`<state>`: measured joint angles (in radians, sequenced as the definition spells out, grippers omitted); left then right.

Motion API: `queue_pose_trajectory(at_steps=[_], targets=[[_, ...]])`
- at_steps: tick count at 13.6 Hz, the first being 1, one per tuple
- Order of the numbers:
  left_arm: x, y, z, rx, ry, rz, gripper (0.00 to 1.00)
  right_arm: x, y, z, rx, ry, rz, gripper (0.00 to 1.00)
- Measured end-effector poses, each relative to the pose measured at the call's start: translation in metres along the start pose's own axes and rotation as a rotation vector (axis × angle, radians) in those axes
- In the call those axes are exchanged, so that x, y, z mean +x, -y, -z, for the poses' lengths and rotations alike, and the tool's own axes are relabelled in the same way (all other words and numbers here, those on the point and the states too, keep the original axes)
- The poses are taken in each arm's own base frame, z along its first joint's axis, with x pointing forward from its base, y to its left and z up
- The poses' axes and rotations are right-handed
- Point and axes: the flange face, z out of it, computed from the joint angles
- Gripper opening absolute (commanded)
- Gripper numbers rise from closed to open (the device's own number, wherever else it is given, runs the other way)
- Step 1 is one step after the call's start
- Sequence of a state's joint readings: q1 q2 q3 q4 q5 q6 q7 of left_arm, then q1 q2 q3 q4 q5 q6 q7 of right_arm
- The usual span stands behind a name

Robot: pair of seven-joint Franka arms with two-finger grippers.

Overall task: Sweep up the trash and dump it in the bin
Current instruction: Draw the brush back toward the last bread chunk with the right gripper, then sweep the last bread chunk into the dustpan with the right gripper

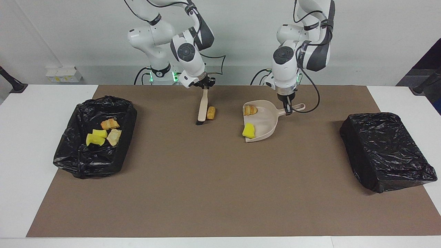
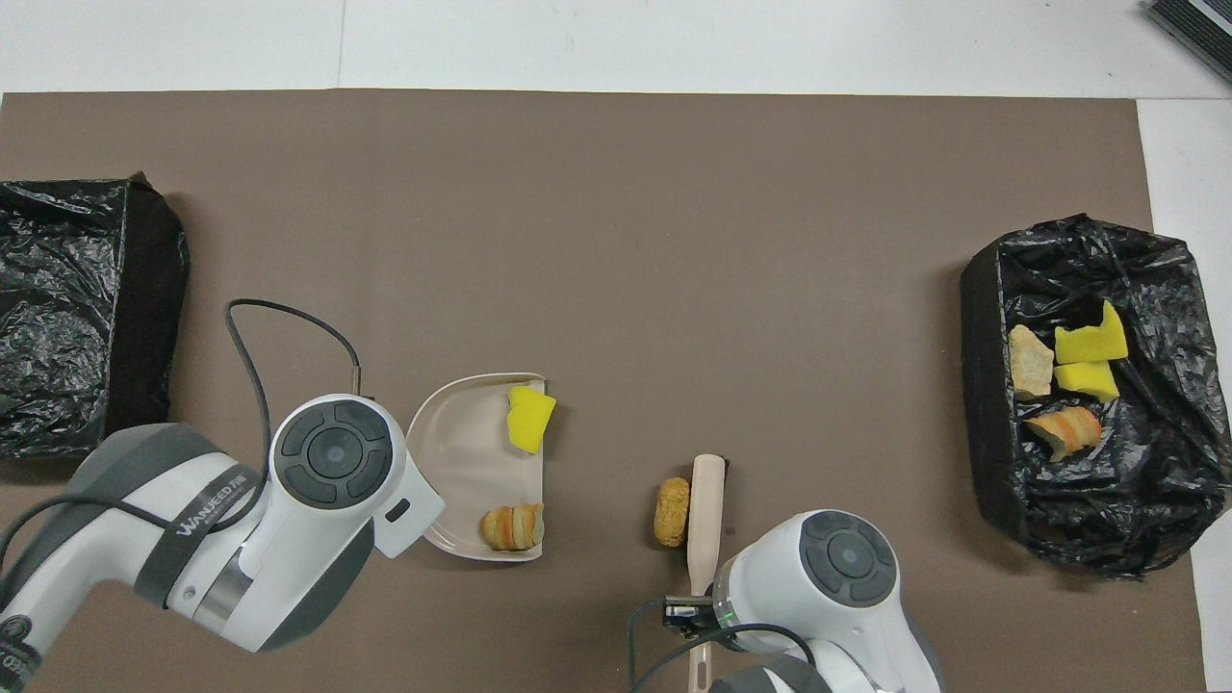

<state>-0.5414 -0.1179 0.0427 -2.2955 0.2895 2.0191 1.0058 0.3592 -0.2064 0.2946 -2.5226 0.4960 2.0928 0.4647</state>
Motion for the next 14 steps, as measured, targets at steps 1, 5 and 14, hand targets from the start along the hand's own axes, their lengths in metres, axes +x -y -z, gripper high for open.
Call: queue_pose_trajectory(at_steps=[1,5,14], targets=[[0.002,0.000,-0.001,0.004,-0.002,0.000,0.00,0.004,0.008,-0.006,0.030,-0.019,-0.003,0.00],[0.003,0.001,-0.002,0.005,-0.003,0.001,0.00,0.016,0.043,-0.012,0.117,-0.053,-0.005,0.00],[0.003,0.001,-0.002,0.004,-0.003,0.001,0.00,0.033,0.142,-0.011,0.373,-0.091,-0.051,0.00]])
